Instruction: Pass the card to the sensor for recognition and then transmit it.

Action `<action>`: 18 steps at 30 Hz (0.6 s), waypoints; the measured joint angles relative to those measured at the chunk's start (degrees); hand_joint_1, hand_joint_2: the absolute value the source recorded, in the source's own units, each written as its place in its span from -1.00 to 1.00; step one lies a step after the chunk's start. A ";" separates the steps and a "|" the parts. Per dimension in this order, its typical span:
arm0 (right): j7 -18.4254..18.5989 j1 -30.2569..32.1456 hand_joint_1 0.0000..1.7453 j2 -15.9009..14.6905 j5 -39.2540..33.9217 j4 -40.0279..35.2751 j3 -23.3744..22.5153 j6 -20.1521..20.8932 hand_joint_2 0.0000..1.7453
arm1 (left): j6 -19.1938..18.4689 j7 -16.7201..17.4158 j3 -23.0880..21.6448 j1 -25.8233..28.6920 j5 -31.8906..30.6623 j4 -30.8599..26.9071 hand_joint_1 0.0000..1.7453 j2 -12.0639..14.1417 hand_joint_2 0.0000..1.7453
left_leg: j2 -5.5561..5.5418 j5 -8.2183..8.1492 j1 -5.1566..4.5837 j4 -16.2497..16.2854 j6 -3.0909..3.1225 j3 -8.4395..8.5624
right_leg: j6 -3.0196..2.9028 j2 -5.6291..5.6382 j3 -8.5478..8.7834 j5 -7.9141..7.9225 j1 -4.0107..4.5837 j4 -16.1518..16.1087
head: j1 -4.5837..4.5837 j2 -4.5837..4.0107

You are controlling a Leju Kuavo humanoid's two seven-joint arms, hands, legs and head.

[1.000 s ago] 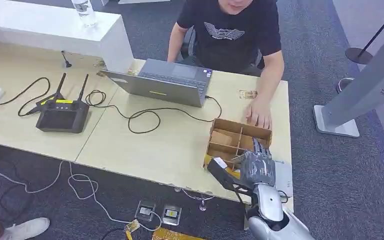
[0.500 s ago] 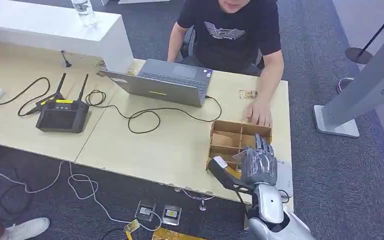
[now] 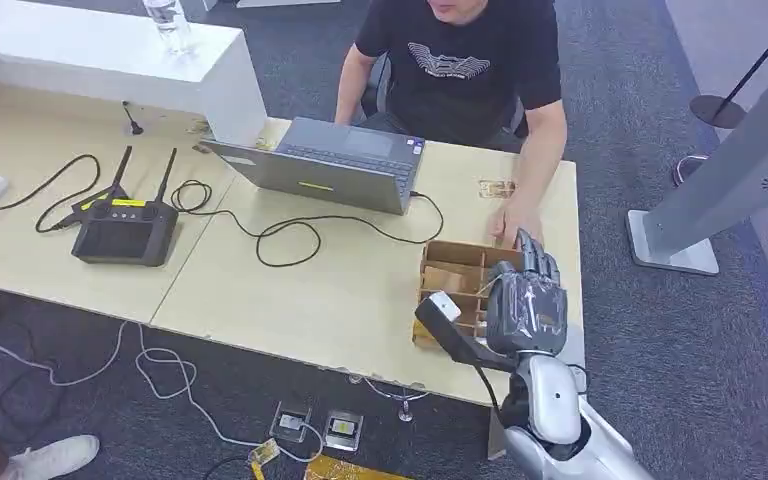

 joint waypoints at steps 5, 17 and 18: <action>-0.05 -0.05 1.00 -0.07 -0.04 -0.17 0.00 -1.62 1.00 | 0.13 0.00 0.00 0.00 0.00 0.02 -1.00 -0.09 -1.00 | 0.00 0.00 0.00 0.00 0.00 -0.01 | 0.00 0.00 0.00 0.00 0.00 0.00 | 0.00 0.00; -1.80 -3.03 1.00 0.48 -2.52 2.32 -0.24 -7.00 1.00 | -0.37 -0.02 0.00 -0.01 -1.86 0.04 -1.00 -0.07 -1.00 | 0.00 0.00 0.00 0.00 0.00 -0.01 | 0.00 0.00 0.01 0.00 0.00 0.01 | 0.02 0.00; -2.10 -3.63 1.00 0.76 -2.84 3.13 -0.24 -7.00 1.00 | -0.48 0.00 0.00 -0.01 -1.97 0.04 -1.00 -0.07 -1.00 | 0.00 0.00 0.00 0.00 0.00 -0.01 | 0.00 0.00 0.01 0.00 0.00 0.01 | 0.00 0.00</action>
